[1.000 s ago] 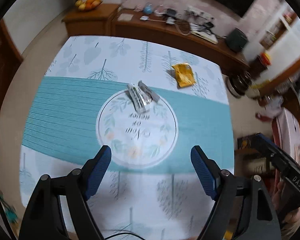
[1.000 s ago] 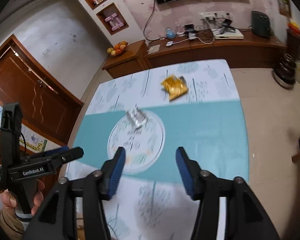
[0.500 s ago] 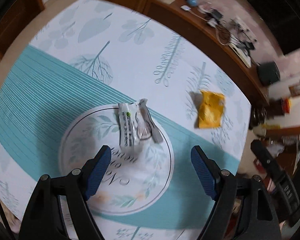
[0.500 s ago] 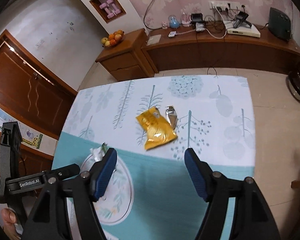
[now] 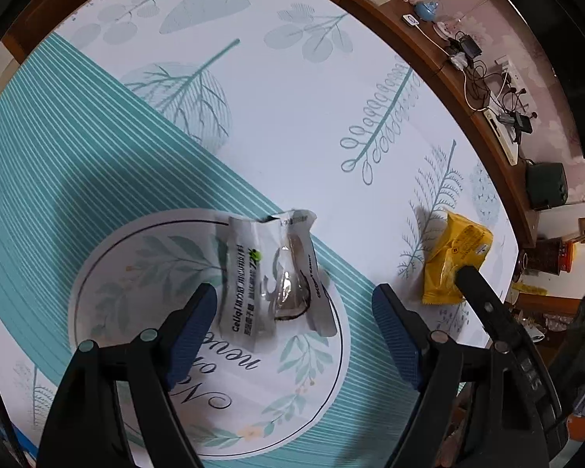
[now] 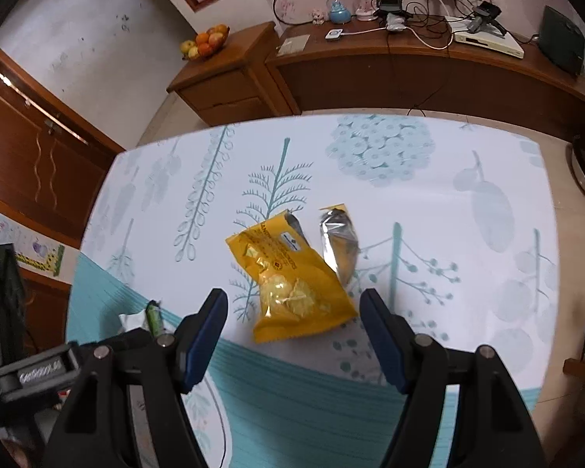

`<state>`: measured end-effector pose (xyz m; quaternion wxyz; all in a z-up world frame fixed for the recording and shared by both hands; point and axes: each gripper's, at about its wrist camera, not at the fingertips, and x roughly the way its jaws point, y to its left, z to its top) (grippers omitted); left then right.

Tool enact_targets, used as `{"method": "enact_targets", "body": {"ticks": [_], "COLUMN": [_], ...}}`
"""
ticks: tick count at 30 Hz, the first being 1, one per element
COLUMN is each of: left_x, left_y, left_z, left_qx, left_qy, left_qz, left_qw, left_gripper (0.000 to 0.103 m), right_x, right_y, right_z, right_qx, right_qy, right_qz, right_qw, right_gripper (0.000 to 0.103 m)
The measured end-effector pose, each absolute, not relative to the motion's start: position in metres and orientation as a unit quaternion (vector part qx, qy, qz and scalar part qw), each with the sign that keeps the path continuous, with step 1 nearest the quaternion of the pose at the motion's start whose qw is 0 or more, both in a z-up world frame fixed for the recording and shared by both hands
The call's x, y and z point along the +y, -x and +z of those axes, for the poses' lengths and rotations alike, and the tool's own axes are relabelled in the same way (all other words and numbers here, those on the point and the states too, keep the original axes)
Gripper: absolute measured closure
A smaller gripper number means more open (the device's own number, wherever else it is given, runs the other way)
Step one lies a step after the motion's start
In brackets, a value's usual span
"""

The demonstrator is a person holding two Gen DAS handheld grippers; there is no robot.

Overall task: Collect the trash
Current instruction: 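Grasp the yellow snack bag with the right tool while the left grasps the silver wrapper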

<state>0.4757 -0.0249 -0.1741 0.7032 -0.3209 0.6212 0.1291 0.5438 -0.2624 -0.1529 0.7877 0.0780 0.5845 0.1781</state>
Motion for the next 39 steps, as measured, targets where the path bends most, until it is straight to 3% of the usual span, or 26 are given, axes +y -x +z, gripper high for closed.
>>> {"method": "enact_targets", "body": {"ticks": [10,14,18,20,25,28,30,39], "left_x": [-0.049,-0.063,-0.073,-0.077,-0.085,-0.092,-0.095,-0.093], "left_y": [-0.489,-0.492,-0.492,-0.491,-0.488,-0.483,-0.48,-0.424], "left_z": [-0.188,-0.187,-0.184,-0.184,-0.182,-0.178,-0.174,-0.14], "left_qx": [0.63,0.633,0.624,0.621,0.62,0.619,0.617,0.595], "left_qy": [0.267,0.21,0.191,0.184,0.15,0.128,0.117,0.053], "left_qz": [0.139,0.147,0.13,0.13,0.123,0.115,0.11,0.07], "left_qw": [0.716,0.73,0.747,0.751,0.76,0.766,0.77,0.799], "left_gripper": [0.025,0.045,0.06,0.079,0.089,0.09,0.09,0.09], "right_x": [-0.24,-0.236,-0.235,-0.235,-0.234,-0.232,-0.23,-0.24], "right_y": [-0.548,-0.543,-0.537,-0.535,-0.526,-0.517,-0.51,-0.464], "right_z": [-0.169,-0.169,-0.17,-0.169,-0.167,-0.165,-0.162,-0.153], "right_qx": [0.577,0.567,0.557,0.556,0.548,0.545,0.542,0.566], "right_qy": [-0.015,0.02,0.036,0.038,0.038,0.04,0.039,-0.033], "right_qz": [0.148,0.132,0.13,0.13,0.135,0.142,0.145,0.15], "right_qw": [0.803,0.813,0.819,0.82,0.824,0.826,0.827,0.81], "right_gripper": [0.034,0.046,0.051,0.053,0.061,0.066,0.078,0.085]}}
